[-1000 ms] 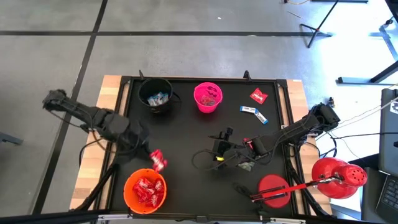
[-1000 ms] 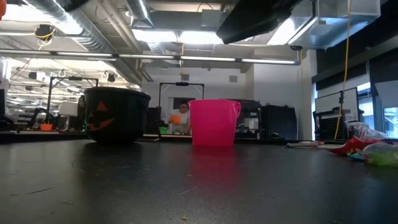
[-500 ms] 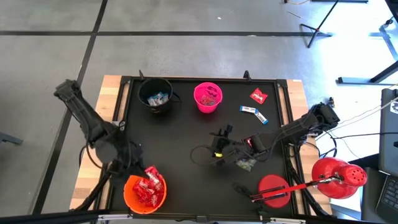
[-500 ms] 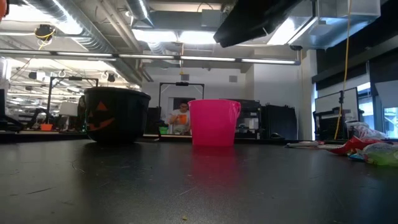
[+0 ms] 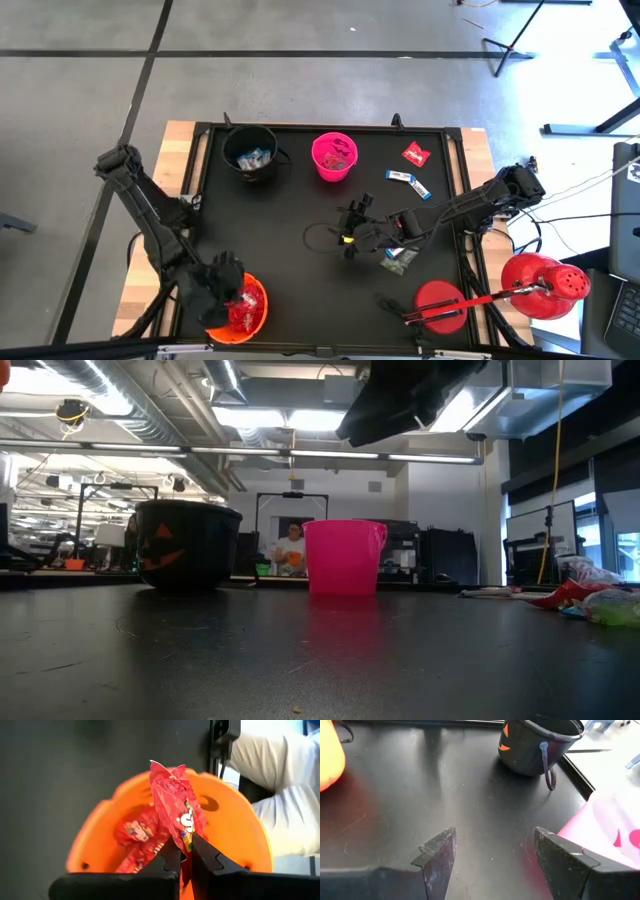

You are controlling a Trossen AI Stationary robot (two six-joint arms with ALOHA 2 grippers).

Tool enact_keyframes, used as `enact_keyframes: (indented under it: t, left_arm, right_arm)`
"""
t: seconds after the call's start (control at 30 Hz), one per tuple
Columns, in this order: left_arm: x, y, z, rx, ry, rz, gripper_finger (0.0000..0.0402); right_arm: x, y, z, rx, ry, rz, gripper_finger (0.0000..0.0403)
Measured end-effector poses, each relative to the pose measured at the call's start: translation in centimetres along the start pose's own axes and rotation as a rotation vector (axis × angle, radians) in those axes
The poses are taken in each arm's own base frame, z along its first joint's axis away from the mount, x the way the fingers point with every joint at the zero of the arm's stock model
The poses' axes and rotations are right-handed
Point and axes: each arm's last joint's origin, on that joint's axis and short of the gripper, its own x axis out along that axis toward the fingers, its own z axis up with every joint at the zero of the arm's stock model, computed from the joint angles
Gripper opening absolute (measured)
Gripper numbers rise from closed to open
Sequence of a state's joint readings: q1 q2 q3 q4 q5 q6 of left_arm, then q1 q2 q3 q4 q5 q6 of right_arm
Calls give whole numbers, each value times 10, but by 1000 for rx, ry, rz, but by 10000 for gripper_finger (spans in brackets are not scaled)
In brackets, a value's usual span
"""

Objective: Organize candy in baskets
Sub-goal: Put the red candy into the orange bucket, then put the green gummy into the pink bucket

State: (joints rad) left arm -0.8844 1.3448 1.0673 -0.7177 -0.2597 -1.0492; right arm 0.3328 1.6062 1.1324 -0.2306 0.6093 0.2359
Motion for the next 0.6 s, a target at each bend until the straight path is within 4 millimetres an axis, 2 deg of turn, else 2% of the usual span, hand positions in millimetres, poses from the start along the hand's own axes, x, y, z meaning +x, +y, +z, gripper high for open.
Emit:
enact_keyframes:
  t: [0.13,0.3,0.4,0.5,0.6]
  left_arm:
    - [13,-3,-4,-38,69,11,37]
    - [16,-3,-6,-66,90,18,93]
    - [11,0,-5,-94,129,5,117]
    - [3,3,2,-139,174,-42,124]
    - [-12,0,11,-152,103,-77,120]
  right_arm:
    - [0,1,0,-4,6,18,262]
    - [0,1,-1,-5,13,44,262]
    - [0,1,-1,-6,13,44,262]
    - [0,1,-2,-19,25,55,262]
    - [0,3,-5,-47,70,119,262]
